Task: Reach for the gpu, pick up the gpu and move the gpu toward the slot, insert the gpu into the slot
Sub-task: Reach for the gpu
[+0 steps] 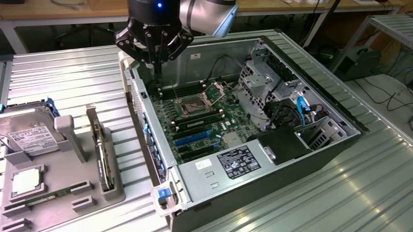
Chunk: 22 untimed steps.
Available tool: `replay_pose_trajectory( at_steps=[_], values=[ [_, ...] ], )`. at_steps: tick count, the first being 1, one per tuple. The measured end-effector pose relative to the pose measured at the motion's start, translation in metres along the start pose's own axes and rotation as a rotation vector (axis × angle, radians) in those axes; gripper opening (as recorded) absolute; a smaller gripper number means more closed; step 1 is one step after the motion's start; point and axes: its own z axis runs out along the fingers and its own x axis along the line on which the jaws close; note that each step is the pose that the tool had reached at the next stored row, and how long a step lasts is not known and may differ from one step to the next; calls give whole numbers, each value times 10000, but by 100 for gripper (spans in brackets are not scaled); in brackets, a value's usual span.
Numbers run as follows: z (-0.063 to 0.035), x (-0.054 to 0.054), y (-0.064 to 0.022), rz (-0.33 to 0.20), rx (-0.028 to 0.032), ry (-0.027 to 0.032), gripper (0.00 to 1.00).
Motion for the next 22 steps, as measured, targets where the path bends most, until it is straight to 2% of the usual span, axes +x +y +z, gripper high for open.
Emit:
replay_pose_trajectory(
  at_steps=[22],
  values=[
    [16,164,-19,1,1,26,11]
  ],
)
